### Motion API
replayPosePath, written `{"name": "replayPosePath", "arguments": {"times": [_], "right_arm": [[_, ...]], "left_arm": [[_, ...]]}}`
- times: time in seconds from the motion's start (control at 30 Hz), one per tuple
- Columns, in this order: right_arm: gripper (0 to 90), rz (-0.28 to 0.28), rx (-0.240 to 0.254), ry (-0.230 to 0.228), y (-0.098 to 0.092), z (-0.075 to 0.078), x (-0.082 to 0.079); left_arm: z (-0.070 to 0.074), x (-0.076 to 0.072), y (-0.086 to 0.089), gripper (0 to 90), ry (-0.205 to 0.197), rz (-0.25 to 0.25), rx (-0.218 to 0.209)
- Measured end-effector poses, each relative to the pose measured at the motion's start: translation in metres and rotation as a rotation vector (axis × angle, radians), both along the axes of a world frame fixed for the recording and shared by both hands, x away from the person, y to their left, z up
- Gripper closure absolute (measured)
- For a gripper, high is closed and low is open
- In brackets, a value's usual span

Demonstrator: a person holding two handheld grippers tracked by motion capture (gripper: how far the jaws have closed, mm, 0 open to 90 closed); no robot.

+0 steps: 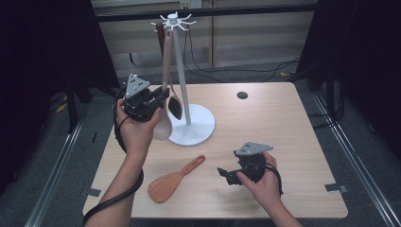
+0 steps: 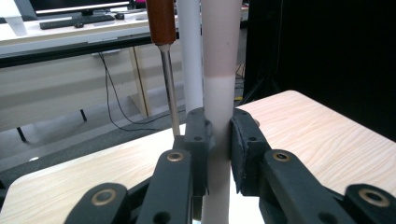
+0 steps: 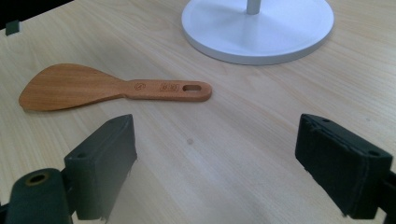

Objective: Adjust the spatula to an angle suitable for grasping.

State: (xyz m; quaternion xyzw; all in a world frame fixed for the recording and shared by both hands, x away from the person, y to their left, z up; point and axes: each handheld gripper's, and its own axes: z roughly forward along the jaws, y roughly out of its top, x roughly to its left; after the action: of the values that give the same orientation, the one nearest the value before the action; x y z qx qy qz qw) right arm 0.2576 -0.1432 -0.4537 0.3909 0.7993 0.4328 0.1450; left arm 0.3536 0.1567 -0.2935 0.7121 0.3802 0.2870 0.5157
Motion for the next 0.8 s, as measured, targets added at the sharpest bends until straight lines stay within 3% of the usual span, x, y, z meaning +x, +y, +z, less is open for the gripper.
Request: {"name": "replayPosePath", "arguments": {"times": [0.8], "right_arm": [[11.8,0.0,-0.001,-0.004,0.0,0.001,0.0]], "left_arm": [[-0.006,0.016,-0.016,78.8,0.035,0.026,-0.012]]}}
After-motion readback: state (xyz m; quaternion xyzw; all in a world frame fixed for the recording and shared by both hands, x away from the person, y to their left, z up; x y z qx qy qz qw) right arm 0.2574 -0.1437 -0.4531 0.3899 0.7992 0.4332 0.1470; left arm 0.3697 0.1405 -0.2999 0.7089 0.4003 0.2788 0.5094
